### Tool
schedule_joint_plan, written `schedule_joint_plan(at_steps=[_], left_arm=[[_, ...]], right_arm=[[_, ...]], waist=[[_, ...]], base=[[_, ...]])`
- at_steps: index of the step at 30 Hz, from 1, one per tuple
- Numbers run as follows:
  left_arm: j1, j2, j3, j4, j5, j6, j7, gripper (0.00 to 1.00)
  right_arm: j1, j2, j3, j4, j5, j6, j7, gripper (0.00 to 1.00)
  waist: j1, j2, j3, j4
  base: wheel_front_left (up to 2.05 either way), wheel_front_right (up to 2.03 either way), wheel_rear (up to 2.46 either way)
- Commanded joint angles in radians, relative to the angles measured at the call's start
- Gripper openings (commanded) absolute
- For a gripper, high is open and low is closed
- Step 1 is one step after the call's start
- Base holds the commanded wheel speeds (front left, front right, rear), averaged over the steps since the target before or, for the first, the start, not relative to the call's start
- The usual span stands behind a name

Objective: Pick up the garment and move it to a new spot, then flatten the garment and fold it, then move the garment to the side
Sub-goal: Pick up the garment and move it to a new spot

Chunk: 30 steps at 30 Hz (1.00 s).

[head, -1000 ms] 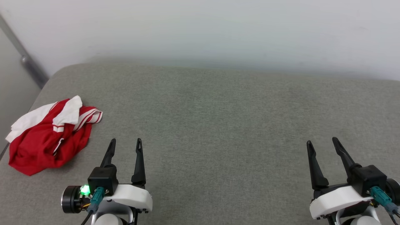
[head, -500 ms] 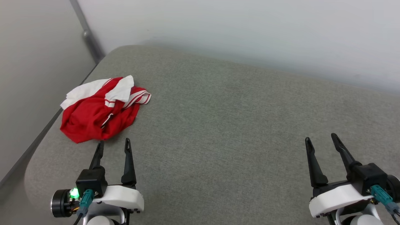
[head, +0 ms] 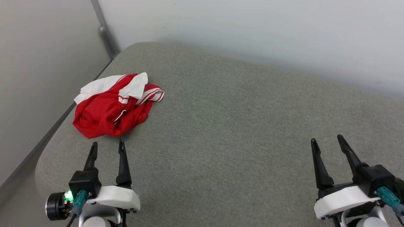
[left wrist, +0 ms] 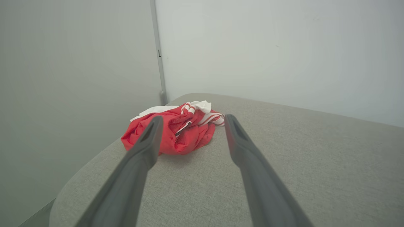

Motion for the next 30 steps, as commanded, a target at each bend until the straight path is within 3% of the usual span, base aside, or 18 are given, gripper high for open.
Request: schedule_joint_plan(at_steps=[1,5,10,17,18,24,30], left_arm=[[-0.028,0.003,0.002,0.008,0.001,-0.007,-0.003,1.0],[-0.127,0.037,0.009,0.078,-0.011,-0.031,0.011,1.0],[-0.322,0.112,0.031,0.149,-0.041,-0.074,0.138,1.0],[-0.532,0.256,0.047,0.283,-0.113,-0.15,0.497,1.0],[-0.532,0.256,0.047,0.283,-0.113,-0.15,0.497,1.0],[-0.606,0.369,0.081,0.425,-0.205,-0.172,0.798,1.0],[-0.624,0.402,0.126,0.498,-0.272,-0.158,0.923,1.0]], right_arm=[[0.004,0.001,-0.003,-0.003,0.002,-0.001,-0.002,1.0],[-0.013,0.001,-0.005,-0.01,-0.009,-0.001,0.002,1.0],[-0.038,-0.012,0.009,-0.023,-0.019,-0.001,0.01,1.0],[-0.07,-0.031,0.01,-0.032,-0.005,-0.001,0.006,1.0],[-0.07,-0.031,0.01,-0.032,-0.005,-0.001,0.006,1.0],[-0.105,-0.049,0.029,-0.041,0.008,-0.001,0.003,1.0],[-0.142,-0.07,0.033,-0.055,0.025,-0.001,-0.001,1.0]], waist=[[0.0,0.0,0.005,-0.003],[0.0,0.0,0.031,-0.02],[0.0,0.0,0.082,-0.056],[0.0,0.0,0.164,-0.122],[0.0,0.0,0.164,-0.122],[0.0,0.0,0.238,-0.179],[0.0,0.0,0.321,-0.216]], base=[[0.0,0.0,0.0],[0.0,0.0,0.0],[0.0,0.0,0.0],[0.0,0.0,0.0],[0.0,0.0,0.0],[0.0,0.0,0.0],[0.0,0.0,0.0]])
